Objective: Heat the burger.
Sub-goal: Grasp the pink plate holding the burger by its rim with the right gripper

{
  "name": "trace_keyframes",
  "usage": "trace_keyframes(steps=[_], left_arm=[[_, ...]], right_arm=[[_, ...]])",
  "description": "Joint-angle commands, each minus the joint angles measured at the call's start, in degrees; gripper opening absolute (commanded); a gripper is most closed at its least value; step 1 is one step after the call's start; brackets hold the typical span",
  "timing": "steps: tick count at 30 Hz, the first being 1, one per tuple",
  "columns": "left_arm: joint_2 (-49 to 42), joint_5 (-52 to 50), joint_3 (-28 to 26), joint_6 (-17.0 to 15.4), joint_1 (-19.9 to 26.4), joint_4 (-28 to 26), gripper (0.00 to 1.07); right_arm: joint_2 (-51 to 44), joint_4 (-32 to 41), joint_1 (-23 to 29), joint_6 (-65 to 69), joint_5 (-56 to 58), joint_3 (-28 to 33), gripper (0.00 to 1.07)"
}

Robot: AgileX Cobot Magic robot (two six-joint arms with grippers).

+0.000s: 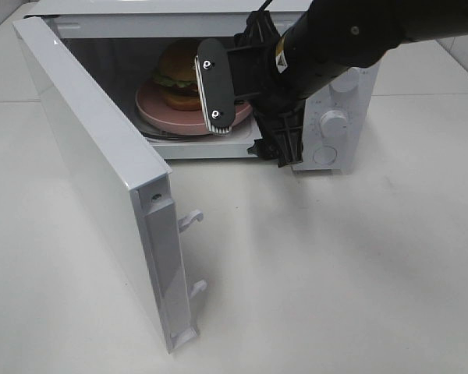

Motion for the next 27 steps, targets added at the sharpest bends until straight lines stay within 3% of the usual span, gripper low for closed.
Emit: trace_keyframes(steps=[1,5,27], left_arm=[[-0.34,-0.92,0.00,-0.34,0.29,-0.23,1.02],[-0.34,-0.92,0.00,-0.34,0.29,-0.23,1.02],[-0.34,-0.92,0.00,-0.34,0.29,-0.23,1.02]], right_arm=[[0.92,-0.17,0.40,0.57,-0.29,-1.09,0.94],[4.58,-0.17,0.46,2.81,-0.29,-4.98,0.92],[15.53,-0.23,0.34,3.67,-2.06,-13.92,0.87]])
